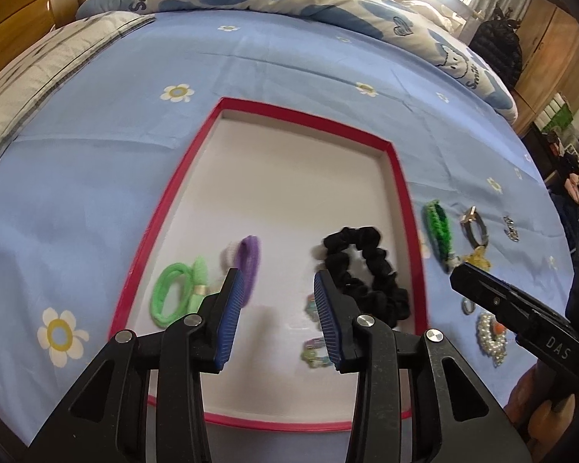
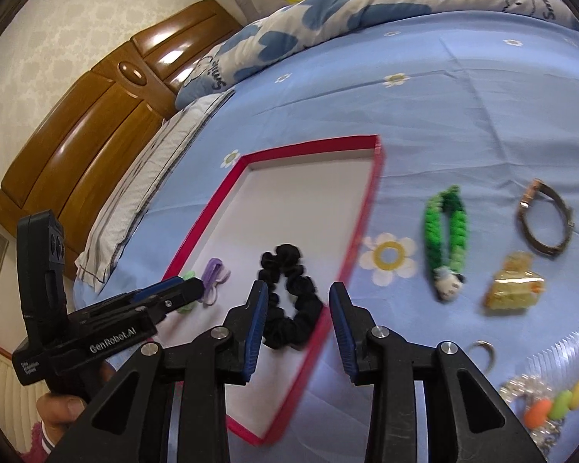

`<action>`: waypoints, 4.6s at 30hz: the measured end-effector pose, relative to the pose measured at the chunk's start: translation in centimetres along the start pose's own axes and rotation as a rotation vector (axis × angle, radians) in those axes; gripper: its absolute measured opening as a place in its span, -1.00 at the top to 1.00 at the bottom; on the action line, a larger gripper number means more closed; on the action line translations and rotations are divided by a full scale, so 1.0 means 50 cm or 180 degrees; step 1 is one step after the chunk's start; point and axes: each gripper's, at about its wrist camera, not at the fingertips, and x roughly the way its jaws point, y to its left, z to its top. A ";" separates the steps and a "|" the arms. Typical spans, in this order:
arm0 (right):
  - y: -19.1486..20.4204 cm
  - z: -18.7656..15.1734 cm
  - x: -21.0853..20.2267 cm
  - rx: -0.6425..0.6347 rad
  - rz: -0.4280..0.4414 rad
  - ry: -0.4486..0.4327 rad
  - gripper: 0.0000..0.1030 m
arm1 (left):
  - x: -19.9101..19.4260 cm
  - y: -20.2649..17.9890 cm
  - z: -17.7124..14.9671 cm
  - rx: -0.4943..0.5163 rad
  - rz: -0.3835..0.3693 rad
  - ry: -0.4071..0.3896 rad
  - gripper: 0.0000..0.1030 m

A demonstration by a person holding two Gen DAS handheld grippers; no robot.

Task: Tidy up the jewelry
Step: 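Carry the purple clip and black scrunchie into the tray and release both, then grasp the green braided bracelet with the left tool while the right grasps the gold watch, then carry the green bracelet and gold watch into the tray and release both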

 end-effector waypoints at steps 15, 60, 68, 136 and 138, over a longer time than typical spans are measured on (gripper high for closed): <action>-0.120 0.003 -0.107 0.0266 -0.0270 -0.0254 0.30 | -0.009 -0.126 0.019 0.0289 -0.0227 -0.0035 0.30; -0.346 0.081 -0.038 0.0455 -0.0842 0.0004 0.43 | 0.221 -0.361 0.059 0.0755 -0.0298 0.0664 0.28; -0.347 0.078 -0.046 0.0395 -0.0931 -0.0056 0.87 | 0.219 -0.360 0.061 0.0777 -0.0325 0.0615 0.66; 0.026 0.128 0.185 -0.0306 -0.0353 0.0317 0.87 | 0.132 0.040 0.112 -0.0054 0.0091 0.0242 0.67; 0.027 0.124 0.193 -0.0350 -0.0402 0.0358 0.87 | 0.137 0.039 0.110 -0.0049 0.0106 0.0260 0.67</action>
